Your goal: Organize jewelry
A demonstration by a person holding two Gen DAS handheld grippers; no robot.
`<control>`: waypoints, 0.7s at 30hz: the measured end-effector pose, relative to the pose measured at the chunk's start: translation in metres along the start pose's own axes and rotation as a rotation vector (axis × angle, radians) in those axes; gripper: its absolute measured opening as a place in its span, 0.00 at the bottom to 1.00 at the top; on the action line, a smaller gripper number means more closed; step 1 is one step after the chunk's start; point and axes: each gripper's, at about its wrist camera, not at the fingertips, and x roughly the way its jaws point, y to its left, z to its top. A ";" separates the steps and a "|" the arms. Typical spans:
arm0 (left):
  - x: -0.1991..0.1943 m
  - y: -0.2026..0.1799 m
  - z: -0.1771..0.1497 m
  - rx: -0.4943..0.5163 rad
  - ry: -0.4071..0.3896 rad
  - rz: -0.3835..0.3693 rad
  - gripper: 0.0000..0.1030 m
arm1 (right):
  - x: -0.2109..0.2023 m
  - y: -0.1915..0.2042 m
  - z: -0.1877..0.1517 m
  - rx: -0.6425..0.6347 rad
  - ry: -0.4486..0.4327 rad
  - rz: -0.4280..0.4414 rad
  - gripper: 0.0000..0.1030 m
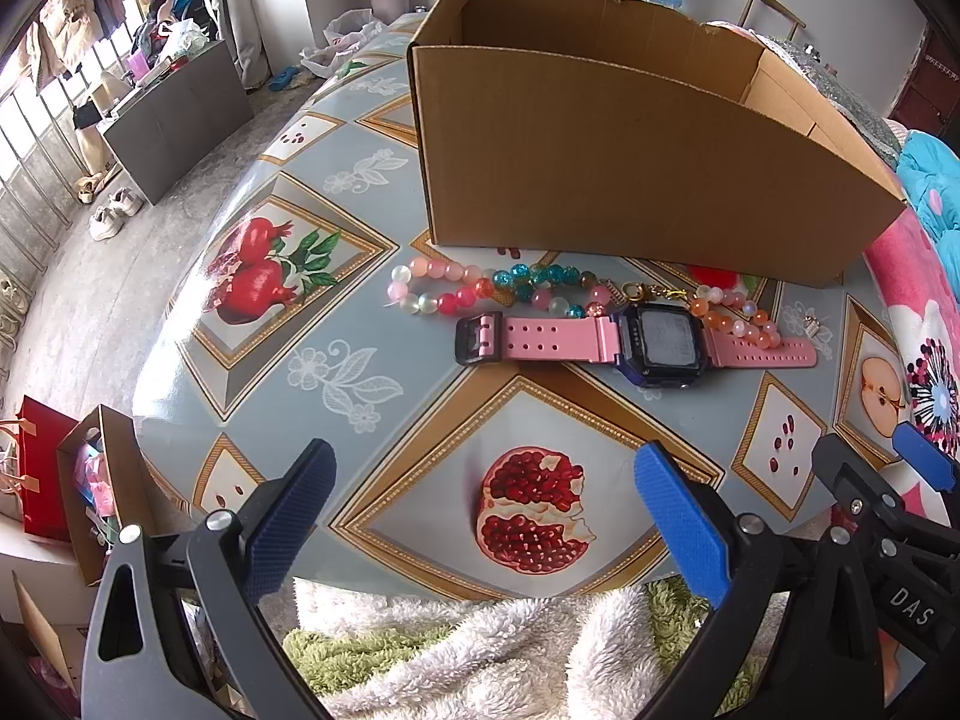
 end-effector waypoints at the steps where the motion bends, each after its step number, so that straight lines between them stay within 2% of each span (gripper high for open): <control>1: 0.000 0.000 0.000 0.000 0.000 -0.001 0.95 | 0.000 0.000 0.000 0.000 0.000 0.000 0.93; 21: 0.000 0.008 0.006 -0.009 -0.018 -0.007 0.95 | -0.006 0.000 0.002 0.002 -0.025 -0.026 0.93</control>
